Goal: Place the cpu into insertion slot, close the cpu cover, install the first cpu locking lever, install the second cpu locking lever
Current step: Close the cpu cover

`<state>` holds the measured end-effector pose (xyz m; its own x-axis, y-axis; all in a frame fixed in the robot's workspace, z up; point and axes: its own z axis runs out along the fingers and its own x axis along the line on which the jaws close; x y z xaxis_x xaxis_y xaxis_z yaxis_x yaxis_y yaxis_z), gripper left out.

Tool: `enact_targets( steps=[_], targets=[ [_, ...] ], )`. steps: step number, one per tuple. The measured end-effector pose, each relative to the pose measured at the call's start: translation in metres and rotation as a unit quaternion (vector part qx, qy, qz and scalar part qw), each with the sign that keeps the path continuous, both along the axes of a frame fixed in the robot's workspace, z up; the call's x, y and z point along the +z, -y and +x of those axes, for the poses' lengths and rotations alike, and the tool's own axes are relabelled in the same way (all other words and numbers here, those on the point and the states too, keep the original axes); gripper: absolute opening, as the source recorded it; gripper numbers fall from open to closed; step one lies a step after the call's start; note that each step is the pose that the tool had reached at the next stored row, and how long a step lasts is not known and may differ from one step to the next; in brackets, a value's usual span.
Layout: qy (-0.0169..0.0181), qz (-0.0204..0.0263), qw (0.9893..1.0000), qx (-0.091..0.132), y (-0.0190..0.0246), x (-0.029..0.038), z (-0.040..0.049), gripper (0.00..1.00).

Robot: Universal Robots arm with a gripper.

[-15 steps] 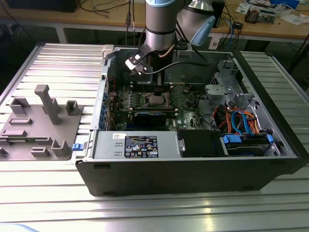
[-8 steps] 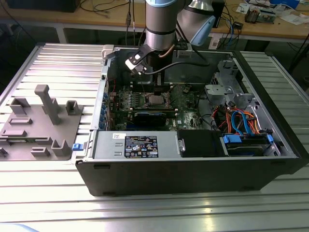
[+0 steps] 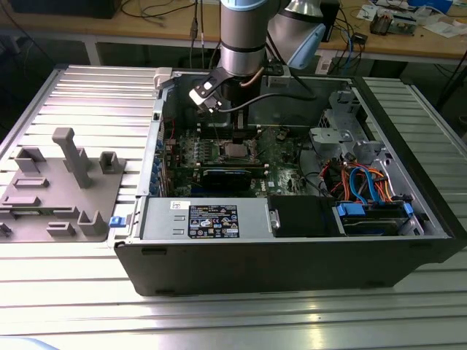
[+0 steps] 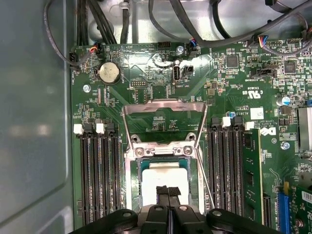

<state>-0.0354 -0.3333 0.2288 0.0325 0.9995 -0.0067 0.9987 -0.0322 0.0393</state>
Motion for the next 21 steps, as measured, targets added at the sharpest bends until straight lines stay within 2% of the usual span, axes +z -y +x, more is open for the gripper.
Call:
enact_targets(
  steps=[13,14,15,17,21],
  targets=[
    [-0.0031,0.0006,1.0000,0.003,0.0000,0.0000,0.0008,0.11],
    [-0.0042,0.0006,1.0000,0.005,0.0000,0.0001,0.0009,0.11],
    [-0.0073,0.0007,1.0000,0.005,0.0000,0.0005,0.0013,0.11],
    [-0.0109,0.0007,0.9999,0.005,0.0000,0.0054,0.0012,0.11],
    [-0.0121,0.0007,0.9999,0.005,0.0000,0.0205,0.0013,0.11]
  ],
)
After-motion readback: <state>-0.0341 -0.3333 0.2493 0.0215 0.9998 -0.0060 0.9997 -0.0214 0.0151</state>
